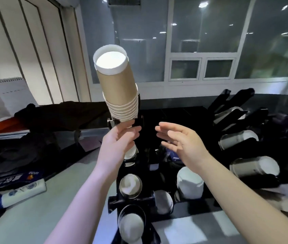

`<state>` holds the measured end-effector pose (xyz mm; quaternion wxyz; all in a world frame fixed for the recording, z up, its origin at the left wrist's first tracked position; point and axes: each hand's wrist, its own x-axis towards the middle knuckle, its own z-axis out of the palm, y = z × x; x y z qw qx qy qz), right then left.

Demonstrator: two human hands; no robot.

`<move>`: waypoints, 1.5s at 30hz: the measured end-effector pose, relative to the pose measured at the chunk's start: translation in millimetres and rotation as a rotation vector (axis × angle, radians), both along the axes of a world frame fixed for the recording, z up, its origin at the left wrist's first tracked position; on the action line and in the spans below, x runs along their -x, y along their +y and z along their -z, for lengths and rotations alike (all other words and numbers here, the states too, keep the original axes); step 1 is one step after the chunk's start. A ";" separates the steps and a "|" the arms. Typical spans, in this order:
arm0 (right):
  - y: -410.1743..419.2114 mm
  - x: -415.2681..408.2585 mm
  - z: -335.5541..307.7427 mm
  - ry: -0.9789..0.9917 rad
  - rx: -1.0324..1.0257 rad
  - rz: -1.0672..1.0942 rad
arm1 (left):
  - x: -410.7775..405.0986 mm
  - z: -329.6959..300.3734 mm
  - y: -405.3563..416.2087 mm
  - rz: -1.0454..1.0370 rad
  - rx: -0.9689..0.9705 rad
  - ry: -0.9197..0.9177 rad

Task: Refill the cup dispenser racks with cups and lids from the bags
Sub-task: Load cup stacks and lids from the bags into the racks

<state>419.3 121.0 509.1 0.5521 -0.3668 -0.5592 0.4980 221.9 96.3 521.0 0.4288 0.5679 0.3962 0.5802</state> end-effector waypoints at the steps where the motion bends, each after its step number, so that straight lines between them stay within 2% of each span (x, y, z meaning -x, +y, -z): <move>1: -7.3 -7.0 3.6 0.003 0.005 0.014 | -8.2 0.7 -3.2 0.036 0.009 0.020; 7: -56.2 -83.0 6.8 -0.043 -0.001 0.125 | -84.0 0.7 -21.4 0.198 0.073 0.051; 13: -136.4 -214.6 1.9 -0.226 -0.094 0.330 | -213.6 -2.0 -44.3 0.372 -0.184 0.359; 15: -169.7 -271.8 2.7 -0.398 -0.143 0.444 | -272.9 0.9 -54.1 0.410 -0.301 0.520; 18: -219.3 -365.9 14.6 -0.874 -0.125 0.663 | -365.2 13.9 -74.5 0.464 -0.525 0.797; 20: -255.1 -424.4 24.5 -1.125 -0.071 0.765 | -427.9 26.5 -93.1 0.520 -0.627 0.913; 24: -330.2 -514.3 39.4 -1.318 0.050 0.904 | -544.4 47.1 -136.4 0.599 -0.721 1.058; 28: -405.6 -586.9 58.6 -1.506 0.215 1.032 | -650.0 64.7 -181.1 0.711 -0.831 1.041; 35: -499.7 -672.7 89.7 -1.510 0.568 1.197 | -796.7 108.1 -247.7 0.965 -0.930 0.981; 40: -521.5 -737.7 102.5 -1.556 0.791 1.221 | -893.9 129.0 -269.2 1.125 -0.964 0.881; 45: -508.6 -813.1 118.4 -1.638 0.905 1.171 | -989.3 142.7 -256.8 1.304 -0.921 0.807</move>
